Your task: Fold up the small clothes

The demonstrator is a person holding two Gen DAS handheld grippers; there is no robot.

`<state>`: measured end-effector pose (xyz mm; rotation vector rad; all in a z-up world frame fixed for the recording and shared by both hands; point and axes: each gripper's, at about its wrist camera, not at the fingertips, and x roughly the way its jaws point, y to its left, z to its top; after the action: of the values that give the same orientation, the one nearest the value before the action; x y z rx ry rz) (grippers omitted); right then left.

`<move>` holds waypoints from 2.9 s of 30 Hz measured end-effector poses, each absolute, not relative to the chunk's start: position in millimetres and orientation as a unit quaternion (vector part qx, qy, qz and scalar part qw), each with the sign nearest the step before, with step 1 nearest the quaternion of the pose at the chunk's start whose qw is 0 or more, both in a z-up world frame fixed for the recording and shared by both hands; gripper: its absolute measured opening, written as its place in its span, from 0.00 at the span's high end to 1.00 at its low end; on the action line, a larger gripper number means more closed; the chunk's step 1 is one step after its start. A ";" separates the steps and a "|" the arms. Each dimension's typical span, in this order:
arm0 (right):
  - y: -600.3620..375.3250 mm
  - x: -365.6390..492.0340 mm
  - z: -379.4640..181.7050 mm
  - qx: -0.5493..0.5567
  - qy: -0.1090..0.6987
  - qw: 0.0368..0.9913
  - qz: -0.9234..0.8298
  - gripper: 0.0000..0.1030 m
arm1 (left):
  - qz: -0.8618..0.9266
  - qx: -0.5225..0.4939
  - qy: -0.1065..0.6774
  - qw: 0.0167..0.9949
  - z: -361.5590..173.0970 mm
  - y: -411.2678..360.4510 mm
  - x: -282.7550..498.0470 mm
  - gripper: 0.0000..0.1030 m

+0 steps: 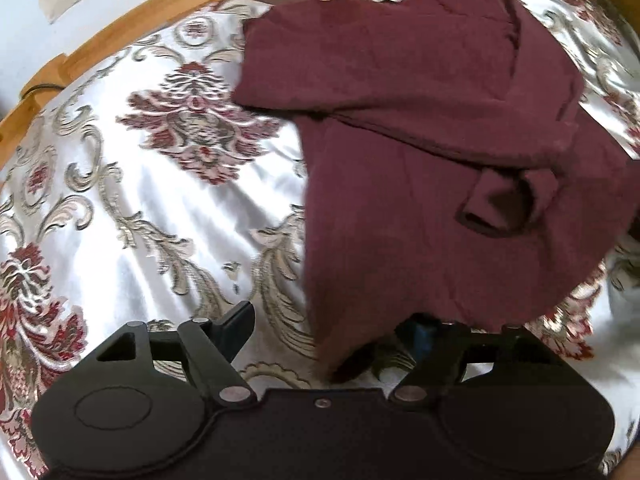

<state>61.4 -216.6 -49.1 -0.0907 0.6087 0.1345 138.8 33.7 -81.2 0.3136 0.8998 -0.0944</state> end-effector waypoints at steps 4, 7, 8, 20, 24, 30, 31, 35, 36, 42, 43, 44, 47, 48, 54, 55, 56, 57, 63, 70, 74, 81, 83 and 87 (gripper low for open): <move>-238.8 65.1 -46.5 0.039 0.298 0.952 0.063 0.87 | -0.073 0.184 0.444 0.874 -90.6 17.7 135.2 0.16; -245.4 66.7 -46.3 0.056 0.295 0.952 0.061 0.87 | -0.080 0.229 0.440 0.865 -98.4 2.9 132.6 0.17; -245.2 66.8 -46.7 0.055 0.296 0.952 0.061 0.87 | -0.075 0.242 0.434 0.865 -99.6 0.1 131.7 0.19; -210.1 69.1 -59.6 -0.074 0.325 0.943 0.011 0.54 | -0.056 0.141 0.400 0.904 -84.4 31.4 141.1 0.90; -188.9 74.4 -73.8 -0.156 0.355 0.922 -0.017 0.41 | -0.060 0.121 0.360 0.923 -76.2 34.8 136.4 0.95; -168.1 58.5 -70.6 -0.216 0.322 0.922 -0.012 0.94 | -0.070 0.096 0.282 0.952 -55.8 39.5 114.4 0.96; -163.7 52.4 -67.0 -0.234 0.304 0.923 -0.016 0.94 | -0.071 0.093 0.265 0.957 -49.9 40.5 106.8 0.96; -151.5 22.2 -45.5 -0.272 0.256 0.928 -0.020 0.94 | -0.079 0.074 0.223 0.969 -26.8 43.8 79.1 0.96; -149.9 14.5 -40.4 -0.275 0.249 0.928 -0.023 0.94 | -0.085 0.068 0.217 0.970 -20.0 44.6 71.7 0.96; -138.5 -38.9 3.4 -0.267 0.232 0.935 -0.006 0.94 | -0.138 -0.014 0.219 0.966 15.0 57.0 26.5 0.96; -136.6 -47.2 11.8 -0.265 0.234 0.935 0.002 0.94 | -0.145 -0.021 0.220 0.964 20.4 59.9 17.5 0.96; -135.6 -60.4 22.0 -0.261 0.236 0.936 0.011 0.94 | -0.152 -0.025 0.221 0.963 25.2 61.6 8.9 0.96; -133.8 -93.5 42.3 -0.265 0.239 0.934 0.030 0.94 | -0.181 -0.048 0.231 0.955 39.8 68.1 -20.3 0.96; -133.0 -104.7 47.3 -0.270 0.242 0.931 0.036 0.94 | -0.189 -0.052 0.235 0.952 43.3 69.9 -28.7 0.96; -130.0 -124.1 52.8 -0.300 0.245 0.921 0.033 0.94 | -0.202 -0.014 0.246 0.948 50.7 65.3 -48.8 0.96; -128.4 -119.6 50.4 -0.316 0.242 0.917 0.026 0.94 | -0.198 -0.007 0.245 0.949 50.6 63.5 -44.6 0.96; -127.2 -112.8 47.6 -0.333 0.239 0.912 0.018 0.94 | -0.191 0.000 0.246 0.950 50.6 61.1 -38.8 0.96; -126.6 -106.3 45.3 -0.346 0.235 0.908 0.011 0.94 | -0.183 0.005 0.249 0.951 50.8 59.1 -30.3 0.96; -137.9 -40.6 31.0 -0.392 0.179 0.901 -0.046 0.90 | -0.159 0.028 0.273 0.948 53.0 55.0 43.4 0.96; -182.9 46.4 10.1 -0.368 0.149 0.913 -0.090 0.90 | -0.124 0.049 0.282 0.950 34.6 49.1 148.8 0.95; -210.2 88.4 -9.7 -0.334 0.162 0.924 -0.094 0.90 | -0.108 0.046 0.283 0.952 2.1 42.5 198.6 0.95; -251.4 127.6 -38.4 -0.243 0.232 0.939 -0.079 0.68 | -0.107 -0.002 0.308 0.945 -61.5 44.8 252.5 0.95; -257.2 130.5 -40.1 -0.219 0.244 0.942 -0.076 0.67 | -0.111 -0.005 0.313 0.943 -72.3 46.0 257.7 0.95; -260.3 133.6 -42.6 -0.205 0.257 0.941 -0.081 0.35 | -0.118 -0.020 0.324 0.938 -80.8 49.6 261.3 0.90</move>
<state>133.6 -260.3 -42.6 -0.4179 0.5252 -0.1658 261.3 49.6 -80.8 -0.0415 0.6617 -0.2405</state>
